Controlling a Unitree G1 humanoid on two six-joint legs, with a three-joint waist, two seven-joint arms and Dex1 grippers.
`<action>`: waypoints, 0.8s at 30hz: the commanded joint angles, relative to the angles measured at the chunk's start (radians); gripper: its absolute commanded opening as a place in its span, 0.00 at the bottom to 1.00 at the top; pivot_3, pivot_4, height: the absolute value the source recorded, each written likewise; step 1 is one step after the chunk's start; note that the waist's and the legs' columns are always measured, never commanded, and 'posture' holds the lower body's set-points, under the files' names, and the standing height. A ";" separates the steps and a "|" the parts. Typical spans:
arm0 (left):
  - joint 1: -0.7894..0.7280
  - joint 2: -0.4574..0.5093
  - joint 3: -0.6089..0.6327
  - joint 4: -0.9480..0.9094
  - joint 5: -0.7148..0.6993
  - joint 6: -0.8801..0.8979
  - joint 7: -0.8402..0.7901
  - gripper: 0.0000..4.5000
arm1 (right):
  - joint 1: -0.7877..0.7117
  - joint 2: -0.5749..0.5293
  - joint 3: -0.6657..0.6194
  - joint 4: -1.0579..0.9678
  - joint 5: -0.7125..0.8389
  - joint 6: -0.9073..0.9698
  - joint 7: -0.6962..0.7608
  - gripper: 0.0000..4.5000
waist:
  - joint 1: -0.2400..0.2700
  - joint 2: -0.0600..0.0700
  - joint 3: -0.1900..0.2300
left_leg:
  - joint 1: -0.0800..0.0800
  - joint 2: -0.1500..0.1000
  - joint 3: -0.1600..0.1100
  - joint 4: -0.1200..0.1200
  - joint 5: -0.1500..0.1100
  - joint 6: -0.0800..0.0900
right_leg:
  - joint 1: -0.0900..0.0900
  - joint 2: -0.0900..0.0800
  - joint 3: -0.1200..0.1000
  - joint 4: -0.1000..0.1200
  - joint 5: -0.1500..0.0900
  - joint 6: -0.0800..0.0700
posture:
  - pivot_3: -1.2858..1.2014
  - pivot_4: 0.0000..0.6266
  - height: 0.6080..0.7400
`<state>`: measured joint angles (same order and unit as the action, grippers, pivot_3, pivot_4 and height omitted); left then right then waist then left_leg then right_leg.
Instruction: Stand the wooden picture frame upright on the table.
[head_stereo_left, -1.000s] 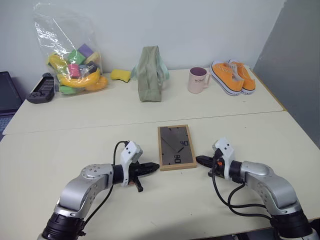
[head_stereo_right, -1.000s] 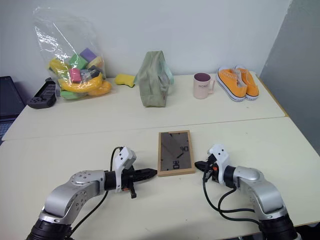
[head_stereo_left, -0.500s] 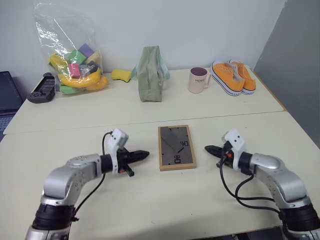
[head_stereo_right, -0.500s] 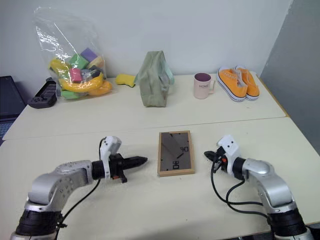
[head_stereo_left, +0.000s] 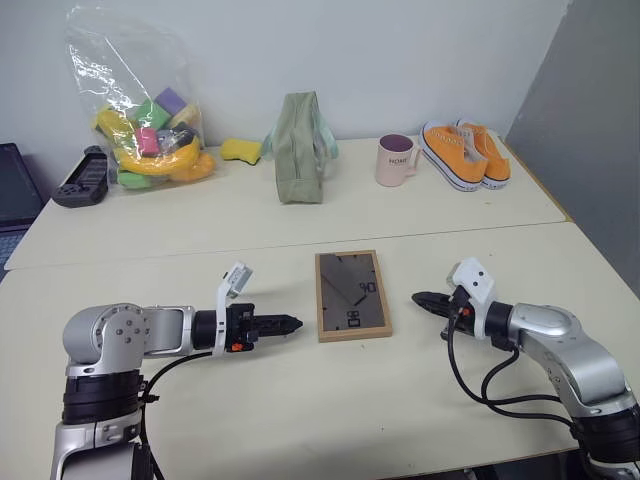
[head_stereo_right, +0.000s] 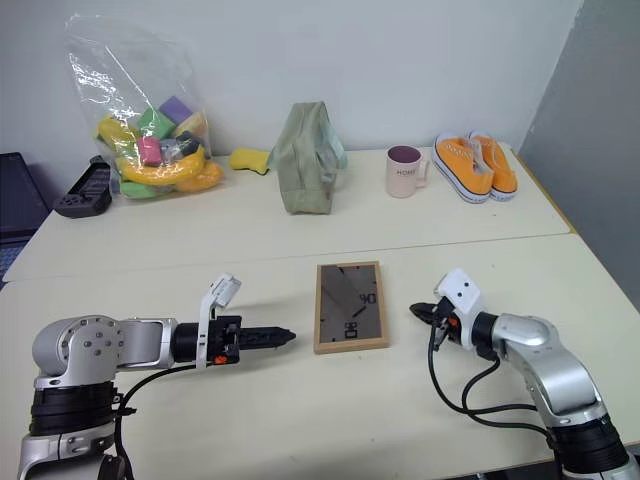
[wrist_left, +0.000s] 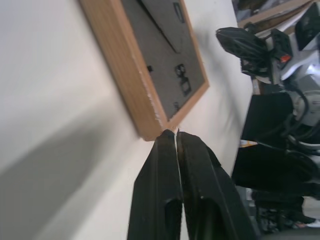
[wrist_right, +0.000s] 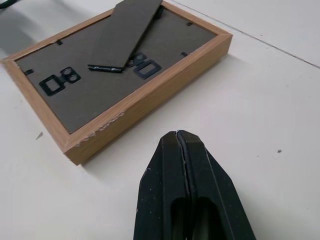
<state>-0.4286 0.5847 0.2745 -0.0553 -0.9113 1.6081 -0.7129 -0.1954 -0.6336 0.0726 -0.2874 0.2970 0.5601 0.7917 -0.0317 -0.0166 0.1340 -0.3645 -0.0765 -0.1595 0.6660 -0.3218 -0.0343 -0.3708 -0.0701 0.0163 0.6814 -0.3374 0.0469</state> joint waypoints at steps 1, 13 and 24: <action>-0.068 -0.010 0.044 0.062 -0.017 0.006 0.025 0.26 | 0.004 -0.011 0.019 -0.053 -0.001 -0.026 0.022 0.00 | 0.000 0.000 0.000 | 0.000 0.000 0.000 0.000 0.000 0.000 | 0.000 0.000 0.000 0.000 0.000 0.000 | 0.52 0.24 1.00; -0.064 -0.008 0.033 0.093 -0.089 0.006 0.075 0.78 | -0.001 -0.009 0.021 -0.051 -0.002 -0.017 0.014 0.00 | 0.001 0.000 0.000 | 0.000 0.000 0.000 0.000 0.000 0.000 | 0.000 0.000 0.000 0.000 0.000 0.000 | 0.52 0.24 1.00; -0.077 -0.045 0.015 0.162 -0.100 0.006 0.144 0.98 | -0.031 0.014 0.051 -0.010 -0.023 -0.026 0.009 0.00 | -0.001 0.000 0.000 | 0.000 0.000 0.000 0.001 0.000 0.000 | 0.000 0.000 0.001 0.000 0.000 0.000 | 0.52 0.24 1.00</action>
<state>-0.4938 0.5509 0.2906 0.0890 -1.0054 1.6075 -0.5784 -0.2035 -0.6274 0.1136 -0.2994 0.2863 0.5539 0.8041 -0.0323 -0.0166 0.1337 -0.3644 -0.0767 -0.1592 0.6666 -0.3218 -0.0344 -0.3710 -0.0704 0.0169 0.6815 -0.3374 0.0469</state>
